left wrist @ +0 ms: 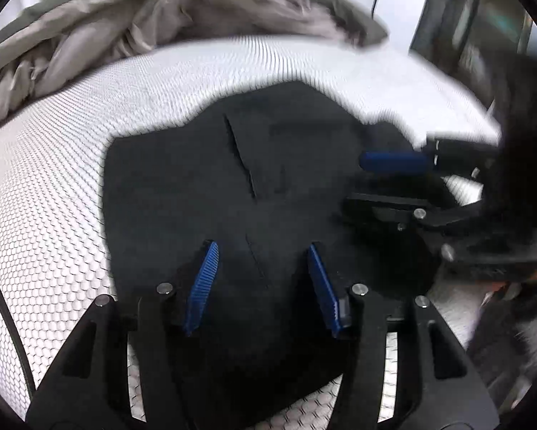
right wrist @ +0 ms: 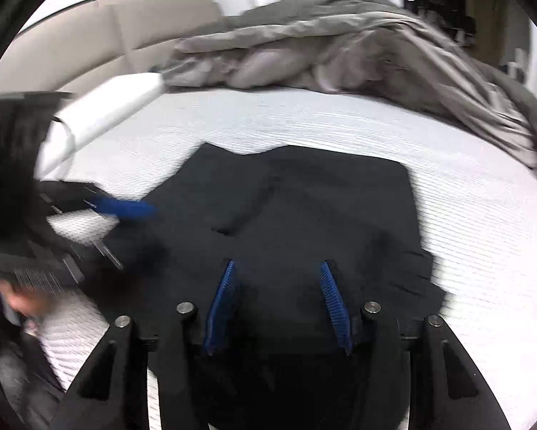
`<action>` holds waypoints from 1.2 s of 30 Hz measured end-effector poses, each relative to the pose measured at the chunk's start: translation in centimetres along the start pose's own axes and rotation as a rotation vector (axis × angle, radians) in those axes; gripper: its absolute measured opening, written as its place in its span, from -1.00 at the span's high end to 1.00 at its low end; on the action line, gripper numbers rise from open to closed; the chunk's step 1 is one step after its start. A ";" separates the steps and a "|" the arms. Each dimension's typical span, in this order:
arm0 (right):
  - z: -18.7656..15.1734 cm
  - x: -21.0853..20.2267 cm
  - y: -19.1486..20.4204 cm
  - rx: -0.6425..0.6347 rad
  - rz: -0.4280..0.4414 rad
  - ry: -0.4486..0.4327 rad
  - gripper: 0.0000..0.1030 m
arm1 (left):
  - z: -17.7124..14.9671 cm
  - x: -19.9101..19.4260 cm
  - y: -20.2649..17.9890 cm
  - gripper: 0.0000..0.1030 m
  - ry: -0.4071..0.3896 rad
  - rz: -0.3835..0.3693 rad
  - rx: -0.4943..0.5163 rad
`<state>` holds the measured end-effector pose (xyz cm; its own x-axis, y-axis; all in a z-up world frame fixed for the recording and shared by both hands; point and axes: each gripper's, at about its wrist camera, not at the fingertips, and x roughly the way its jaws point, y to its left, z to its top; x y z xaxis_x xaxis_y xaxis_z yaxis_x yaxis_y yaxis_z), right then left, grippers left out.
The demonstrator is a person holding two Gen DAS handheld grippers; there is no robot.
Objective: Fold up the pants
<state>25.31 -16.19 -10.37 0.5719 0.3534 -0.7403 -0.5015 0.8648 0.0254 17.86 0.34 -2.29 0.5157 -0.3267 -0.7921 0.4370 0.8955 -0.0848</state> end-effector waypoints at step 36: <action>-5.8 -1.5 -13.9 0.496 0.211 0.050 0.06 | -3.1 -1.3 13.5 0.47 -0.031 -0.068 -0.519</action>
<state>27.67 -30.86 -13.46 0.4545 0.5304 -0.7157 -0.2286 0.8460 0.4818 20.82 13.80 -4.27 0.5241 -0.3911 -0.7566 0.0515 0.9012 -0.4302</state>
